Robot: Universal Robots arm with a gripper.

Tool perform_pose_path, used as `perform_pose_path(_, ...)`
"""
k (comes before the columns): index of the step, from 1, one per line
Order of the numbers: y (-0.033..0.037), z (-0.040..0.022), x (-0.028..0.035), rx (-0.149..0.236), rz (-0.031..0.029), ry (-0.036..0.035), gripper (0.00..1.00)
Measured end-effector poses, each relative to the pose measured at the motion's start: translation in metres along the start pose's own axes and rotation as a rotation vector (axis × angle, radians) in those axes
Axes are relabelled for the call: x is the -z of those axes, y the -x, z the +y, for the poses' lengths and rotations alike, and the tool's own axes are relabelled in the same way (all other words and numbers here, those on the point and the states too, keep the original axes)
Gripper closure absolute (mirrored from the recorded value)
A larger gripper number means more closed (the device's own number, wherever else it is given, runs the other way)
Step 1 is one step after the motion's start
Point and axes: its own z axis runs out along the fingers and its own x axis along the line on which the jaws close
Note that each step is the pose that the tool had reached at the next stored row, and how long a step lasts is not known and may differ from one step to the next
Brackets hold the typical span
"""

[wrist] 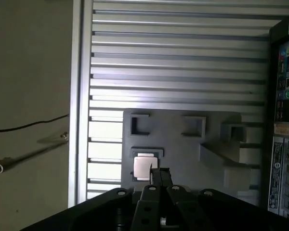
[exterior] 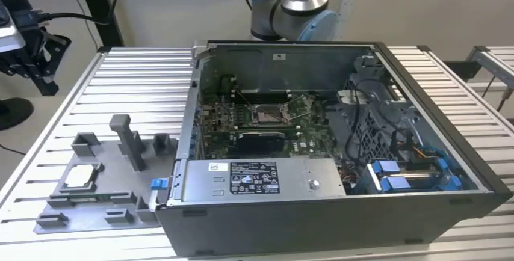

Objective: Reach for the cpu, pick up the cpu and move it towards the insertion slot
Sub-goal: 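Reach for the cpu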

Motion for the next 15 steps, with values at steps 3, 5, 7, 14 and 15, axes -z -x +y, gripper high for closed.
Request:
perform_pose_path(3, -0.0033, -0.0025, -0.0007, 0.0, -0.0001, 0.0, 1.0)
perform_pose_path(5, -0.0052, -0.0029, -0.0011, 0.0, -0.0001, 0.0, 1.0)
perform_pose_path(7, -0.007, -0.0029, -0.0015, 0.0, -0.0001, 0.0, 1.0)
perform_pose_path(14, -0.0082, -0.003, -0.0016, 0.0, -0.0001, 0.0001, 1.0)
perform_pose_path(15, -0.0082, -0.003, -0.0016, 0.0, -0.0001, 0.0002, 1.0)
